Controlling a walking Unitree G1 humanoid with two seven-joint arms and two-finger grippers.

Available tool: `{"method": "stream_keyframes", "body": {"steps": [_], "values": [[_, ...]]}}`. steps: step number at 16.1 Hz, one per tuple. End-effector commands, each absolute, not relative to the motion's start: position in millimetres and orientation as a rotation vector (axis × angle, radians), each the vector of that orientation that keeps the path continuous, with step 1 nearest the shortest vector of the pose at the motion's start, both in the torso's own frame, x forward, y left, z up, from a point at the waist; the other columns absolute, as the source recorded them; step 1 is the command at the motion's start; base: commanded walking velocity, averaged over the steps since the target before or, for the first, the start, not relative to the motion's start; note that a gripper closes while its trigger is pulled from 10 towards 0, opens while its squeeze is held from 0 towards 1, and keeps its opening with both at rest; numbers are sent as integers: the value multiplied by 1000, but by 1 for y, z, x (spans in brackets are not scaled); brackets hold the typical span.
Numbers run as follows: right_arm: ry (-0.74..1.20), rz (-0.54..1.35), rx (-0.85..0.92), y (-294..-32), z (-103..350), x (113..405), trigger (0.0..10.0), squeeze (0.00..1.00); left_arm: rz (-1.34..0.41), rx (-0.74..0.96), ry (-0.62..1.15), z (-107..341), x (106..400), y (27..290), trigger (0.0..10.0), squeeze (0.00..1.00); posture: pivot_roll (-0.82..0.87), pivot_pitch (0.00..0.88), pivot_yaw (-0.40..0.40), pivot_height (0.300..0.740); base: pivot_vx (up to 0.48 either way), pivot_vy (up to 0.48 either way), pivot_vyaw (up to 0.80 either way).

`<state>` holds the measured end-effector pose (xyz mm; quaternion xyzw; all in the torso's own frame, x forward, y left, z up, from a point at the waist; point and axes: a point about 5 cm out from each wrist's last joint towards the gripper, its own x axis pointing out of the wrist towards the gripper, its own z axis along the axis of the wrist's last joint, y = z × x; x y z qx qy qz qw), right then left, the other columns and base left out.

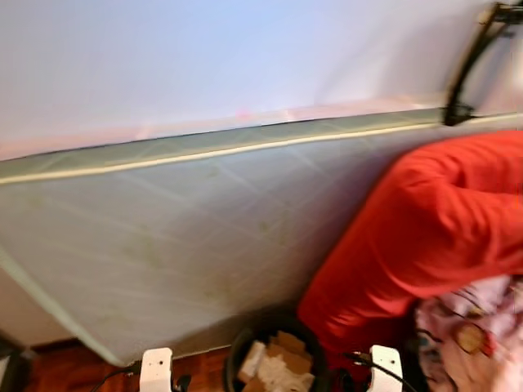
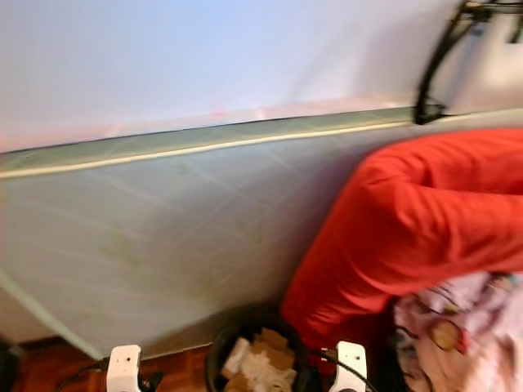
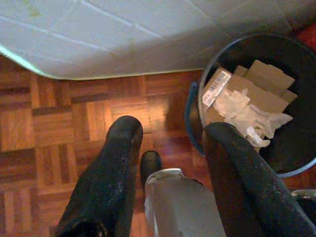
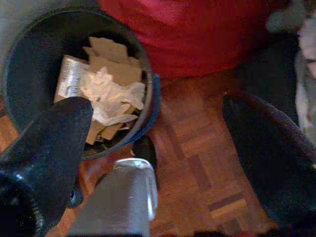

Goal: Clean up the room

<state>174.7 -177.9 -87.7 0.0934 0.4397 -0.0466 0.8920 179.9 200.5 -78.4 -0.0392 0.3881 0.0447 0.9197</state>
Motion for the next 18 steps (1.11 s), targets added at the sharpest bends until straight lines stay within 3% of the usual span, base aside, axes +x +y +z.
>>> {"method": "stream_keyframes", "body": {"steps": [1,6,18], "values": [[930,-89,189,-178,-89,173,10000,0,102,-70,842,-84,168,205,10000,0,81,0,-38,740,0,0,-756],[952,-70,168,-184,-89,171,10000,0,133,-79,899,-89,156,214,10000,0,87,0,-48,740,0,0,-710],[957,-72,155,-190,-88,172,10000,0,136,-89,902,-89,152,220,10000,0,87,9,-47,740,0,0,0]]}}
